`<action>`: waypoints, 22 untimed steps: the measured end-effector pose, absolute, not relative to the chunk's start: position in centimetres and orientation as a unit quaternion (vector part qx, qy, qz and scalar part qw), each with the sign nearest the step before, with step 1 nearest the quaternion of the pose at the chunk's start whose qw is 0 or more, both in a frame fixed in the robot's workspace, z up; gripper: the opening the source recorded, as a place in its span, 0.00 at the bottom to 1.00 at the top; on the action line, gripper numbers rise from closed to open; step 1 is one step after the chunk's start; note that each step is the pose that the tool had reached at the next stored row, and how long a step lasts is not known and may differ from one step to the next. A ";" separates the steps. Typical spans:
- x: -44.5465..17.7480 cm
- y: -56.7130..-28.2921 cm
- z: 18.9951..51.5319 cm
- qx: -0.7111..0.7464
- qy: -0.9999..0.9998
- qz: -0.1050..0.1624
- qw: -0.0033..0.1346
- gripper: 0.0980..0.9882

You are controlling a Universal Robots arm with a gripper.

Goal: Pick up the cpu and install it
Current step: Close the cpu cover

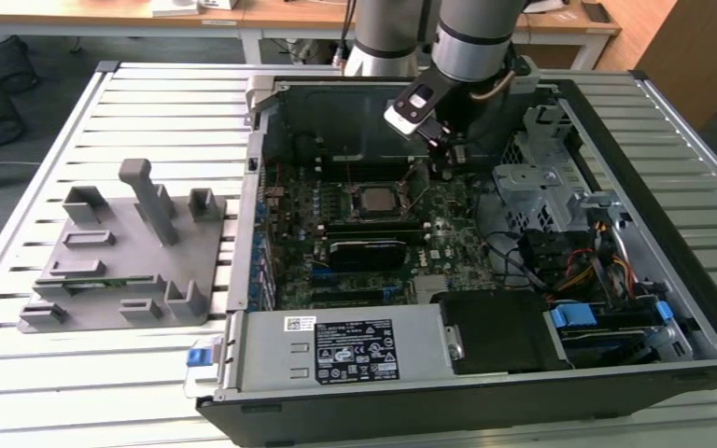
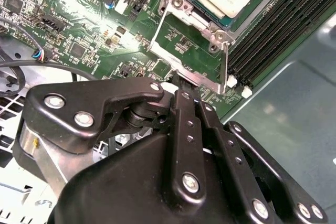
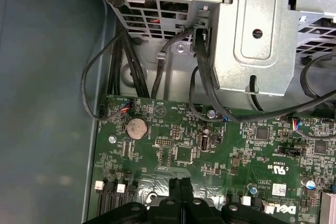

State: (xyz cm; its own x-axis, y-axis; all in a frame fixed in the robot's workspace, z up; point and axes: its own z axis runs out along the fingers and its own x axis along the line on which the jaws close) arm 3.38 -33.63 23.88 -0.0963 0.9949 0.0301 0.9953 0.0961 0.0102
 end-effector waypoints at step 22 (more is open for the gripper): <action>2.1 -33.6 23.9 -0.672 -0.740 -0.014 0.008 0.01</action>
State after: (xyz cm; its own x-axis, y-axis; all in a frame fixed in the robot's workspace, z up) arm 2.13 -33.63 23.89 -0.0963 0.9949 0.0302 0.9953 0.0961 0.0098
